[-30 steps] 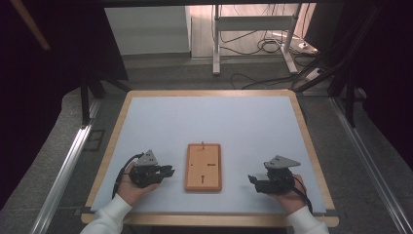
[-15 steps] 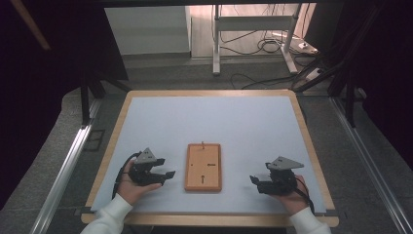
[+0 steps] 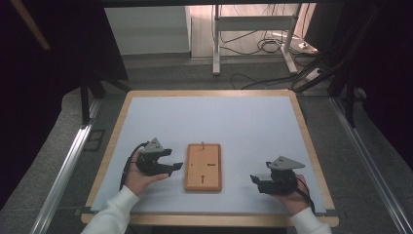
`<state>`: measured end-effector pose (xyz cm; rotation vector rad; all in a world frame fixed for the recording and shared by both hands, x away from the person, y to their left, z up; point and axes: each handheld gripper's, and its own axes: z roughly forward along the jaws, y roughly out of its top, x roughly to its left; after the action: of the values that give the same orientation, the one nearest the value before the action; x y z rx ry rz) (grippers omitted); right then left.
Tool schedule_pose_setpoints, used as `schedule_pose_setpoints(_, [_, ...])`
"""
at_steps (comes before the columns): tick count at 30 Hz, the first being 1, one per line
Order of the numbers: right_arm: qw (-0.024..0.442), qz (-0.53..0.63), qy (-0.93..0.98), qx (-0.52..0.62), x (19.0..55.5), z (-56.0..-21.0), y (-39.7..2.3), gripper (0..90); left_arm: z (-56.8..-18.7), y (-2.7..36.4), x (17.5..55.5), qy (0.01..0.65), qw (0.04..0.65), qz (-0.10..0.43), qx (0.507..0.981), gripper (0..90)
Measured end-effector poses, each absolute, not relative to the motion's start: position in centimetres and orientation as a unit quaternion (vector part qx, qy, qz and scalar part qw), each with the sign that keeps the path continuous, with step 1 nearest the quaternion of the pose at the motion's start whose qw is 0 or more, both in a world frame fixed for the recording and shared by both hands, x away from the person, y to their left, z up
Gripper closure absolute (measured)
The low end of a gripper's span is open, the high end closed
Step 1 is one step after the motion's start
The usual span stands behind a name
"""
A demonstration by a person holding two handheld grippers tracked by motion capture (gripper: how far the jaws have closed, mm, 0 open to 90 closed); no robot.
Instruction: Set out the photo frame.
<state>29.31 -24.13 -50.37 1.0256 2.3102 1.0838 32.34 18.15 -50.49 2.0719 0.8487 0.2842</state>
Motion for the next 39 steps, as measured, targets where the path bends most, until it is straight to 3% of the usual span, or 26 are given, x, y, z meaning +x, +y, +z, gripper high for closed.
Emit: schedule_pose_setpoints(39, [0.200, 0.383, 0.824, 0.366, 29.2, -50.5, -24.3, 22.1, -49.8, 13.7, 37.6, 0.312, 0.421, 0.092, 0.847, 29.0])
